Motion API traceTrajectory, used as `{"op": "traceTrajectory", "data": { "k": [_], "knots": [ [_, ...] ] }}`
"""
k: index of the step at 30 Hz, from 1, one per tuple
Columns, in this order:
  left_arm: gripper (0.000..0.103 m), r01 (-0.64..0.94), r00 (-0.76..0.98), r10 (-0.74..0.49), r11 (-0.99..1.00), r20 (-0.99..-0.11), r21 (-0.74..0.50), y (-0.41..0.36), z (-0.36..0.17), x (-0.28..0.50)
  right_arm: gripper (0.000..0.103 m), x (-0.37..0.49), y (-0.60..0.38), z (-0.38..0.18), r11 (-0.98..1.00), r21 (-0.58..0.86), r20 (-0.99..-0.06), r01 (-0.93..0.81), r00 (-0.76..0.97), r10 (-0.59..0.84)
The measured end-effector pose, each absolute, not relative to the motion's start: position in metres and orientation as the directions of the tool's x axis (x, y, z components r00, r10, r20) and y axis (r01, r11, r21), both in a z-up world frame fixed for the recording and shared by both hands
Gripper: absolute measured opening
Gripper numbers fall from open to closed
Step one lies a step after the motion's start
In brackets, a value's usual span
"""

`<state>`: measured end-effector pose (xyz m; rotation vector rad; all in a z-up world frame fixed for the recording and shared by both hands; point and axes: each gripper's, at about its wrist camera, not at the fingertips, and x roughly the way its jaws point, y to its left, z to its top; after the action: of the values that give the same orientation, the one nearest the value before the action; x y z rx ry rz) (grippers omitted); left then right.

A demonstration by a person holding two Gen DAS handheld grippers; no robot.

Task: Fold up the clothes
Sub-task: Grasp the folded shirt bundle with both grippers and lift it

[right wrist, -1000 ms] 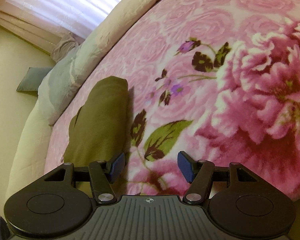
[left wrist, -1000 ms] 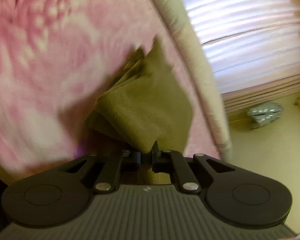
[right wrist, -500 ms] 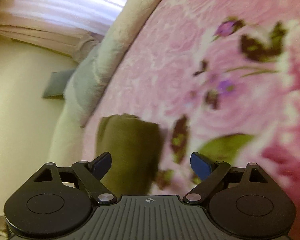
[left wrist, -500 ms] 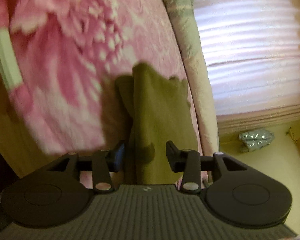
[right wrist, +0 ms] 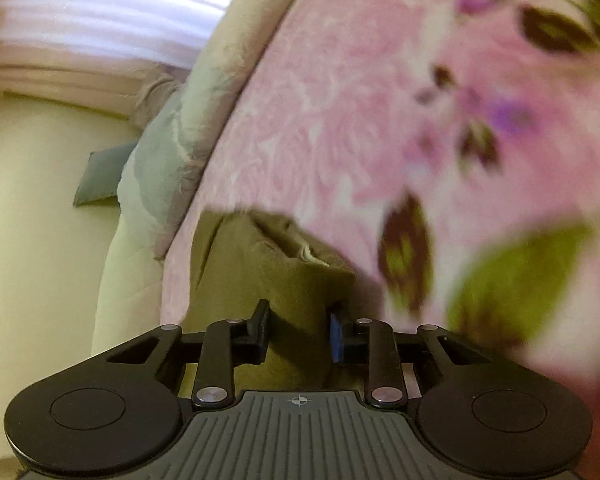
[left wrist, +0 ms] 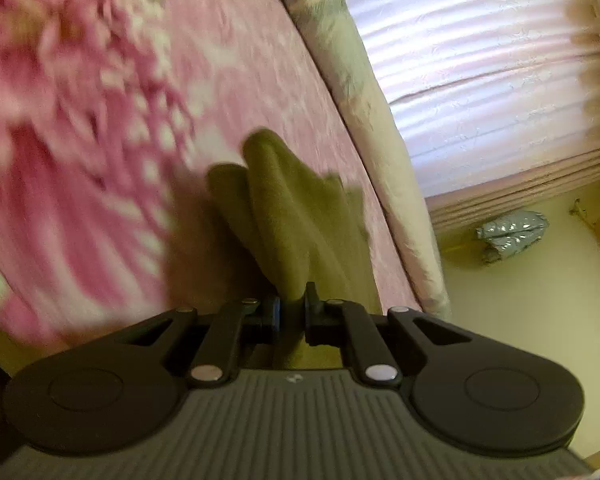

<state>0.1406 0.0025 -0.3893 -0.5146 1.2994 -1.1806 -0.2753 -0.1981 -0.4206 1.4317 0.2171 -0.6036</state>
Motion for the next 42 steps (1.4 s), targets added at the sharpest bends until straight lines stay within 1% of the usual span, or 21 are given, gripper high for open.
{"op": "traceTrajectory", "data": {
  "k": [3,5,7,8,9,11,13,18,20,21,22,23,25,30,33,35,37,39,40,41,42],
  "knots": [
    [0.008,0.396,-0.163,-0.85,0.408,-0.5,-0.823,0.009,-0.384,0.156,0.029,-0.279,-0.17,-0.418,0.013,0.864,-0.491,0.503,0.849,-0.195],
    [0.01,0.407,-0.176,-0.837,0.418,-0.519,-0.812,0.011,-0.383,0.159,0.044,-0.28,-0.165,-0.414,0.066,0.851,-0.506,0.521,0.848,-0.158],
    [0.012,0.413,-0.169,-0.837,0.42,-0.521,-0.808,0.017,-0.382,0.16,0.069,-0.285,-0.17,-0.4,0.163,0.809,-0.539,0.565,0.823,-0.178],
    [0.018,0.413,-0.162,-0.842,0.415,-0.514,-0.811,0.02,-0.381,0.161,0.072,-0.288,-0.174,-0.391,0.217,0.782,-0.547,0.584,0.81,-0.209],
    [0.029,0.413,-0.155,-0.848,0.41,-0.507,-0.813,0.023,-0.381,0.162,0.074,-0.291,-0.178,-0.382,0.269,0.751,-0.554,0.603,0.797,-0.24],
    [0.036,0.405,-0.142,-0.855,0.409,-0.498,-0.818,0.026,-0.385,0.167,0.074,-0.293,-0.194,-0.374,0.326,0.734,-0.542,0.596,0.803,-0.248],
    [0.038,0.404,-0.157,-0.853,0.404,-0.497,-0.821,0.013,-0.39,0.171,0.074,-0.288,-0.213,-0.38,0.335,0.753,-0.528,0.567,0.823,-0.208],
    [0.037,0.37,-0.193,-0.846,0.406,-0.497,-0.836,-0.014,-0.409,0.176,0.074,-0.263,-0.234,-0.402,0.293,0.796,-0.506,0.53,0.848,-0.16],
    [0.033,0.363,-0.203,-0.851,0.394,-0.484,-0.845,-0.023,-0.412,0.177,0.074,-0.254,-0.239,-0.409,0.275,0.813,-0.492,0.514,0.858,-0.148],
    [0.022,0.358,-0.212,-0.855,0.383,-0.473,-0.852,-0.027,-0.413,0.177,0.059,-0.249,-0.241,-0.413,0.265,0.821,-0.485,0.505,0.863,-0.142],
    [0.014,0.362,-0.222,-0.859,0.367,-0.462,-0.857,-0.032,-0.412,0.177,0.022,-0.245,-0.244,-0.416,0.256,0.829,-0.478,0.497,0.868,-0.136],
    [0.009,0.384,-0.231,-0.862,0.346,-0.452,-0.856,-0.038,-0.408,0.175,0.022,-0.241,-0.246,-0.42,0.247,0.837,-0.471,0.489,0.873,-0.131],
    [0.009,0.438,-0.253,-0.865,0.296,-0.433,-0.849,-0.052,-0.396,0.172,0.017,-0.238,-0.249,-0.423,0.241,0.847,-0.455,0.474,0.881,-0.133],
    [0.009,0.525,-0.356,-0.855,0.152,-0.379,-0.837,-0.096,-0.373,0.151,0.016,-0.29,-0.243,-0.393,0.28,0.846,-0.382,0.454,0.882,-0.276],
    [0.01,0.55,-0.412,-0.82,0.123,-0.397,-0.826,-0.124,-0.378,0.128,0.016,-0.322,-0.246,-0.382,0.271,0.828,-0.383,0.491,0.848,-0.366],
    [0.012,0.569,-0.406,-0.797,0.164,-0.448,-0.806,-0.141,-0.389,0.116,0.02,-0.332,-0.255,-0.391,0.217,0.807,-0.449,0.549,0.809,-0.379],
    [0.017,0.6,-0.368,-0.776,0.224,-0.513,-0.768,-0.15,-0.396,0.111,0.03,-0.339,-0.263,-0.404,0.159,0.788,-0.508,0.595,0.774,-0.378],
    [0.019,0.609,-0.352,-0.785,0.223,-0.511,-0.761,-0.145,-0.393,0.114,0.041,-0.353,-0.264,-0.403,0.135,0.799,-0.492,0.587,0.766,-0.414],
    [0.022,0.608,-0.347,-0.795,0.214,-0.498,-0.765,-0.141,-0.389,0.117,0.041,-0.359,-0.264,-0.401,0.138,0.802,-0.479,0.581,0.765,-0.431],
    [0.03,0.607,-0.334,-0.807,0.211,-0.487,-0.766,-0.138,-0.386,0.122,0.041,-0.362,-0.264,-0.395,0.156,0.804,-0.461,0.573,0.767,-0.446],
    [0.032,0.608,-0.314,-0.818,0.216,-0.482,-0.764,-0.138,-0.383,0.127,0.041,-0.363,-0.266,-0.391,0.171,0.805,-0.448,0.568,0.771,-0.452]
  ]
}}
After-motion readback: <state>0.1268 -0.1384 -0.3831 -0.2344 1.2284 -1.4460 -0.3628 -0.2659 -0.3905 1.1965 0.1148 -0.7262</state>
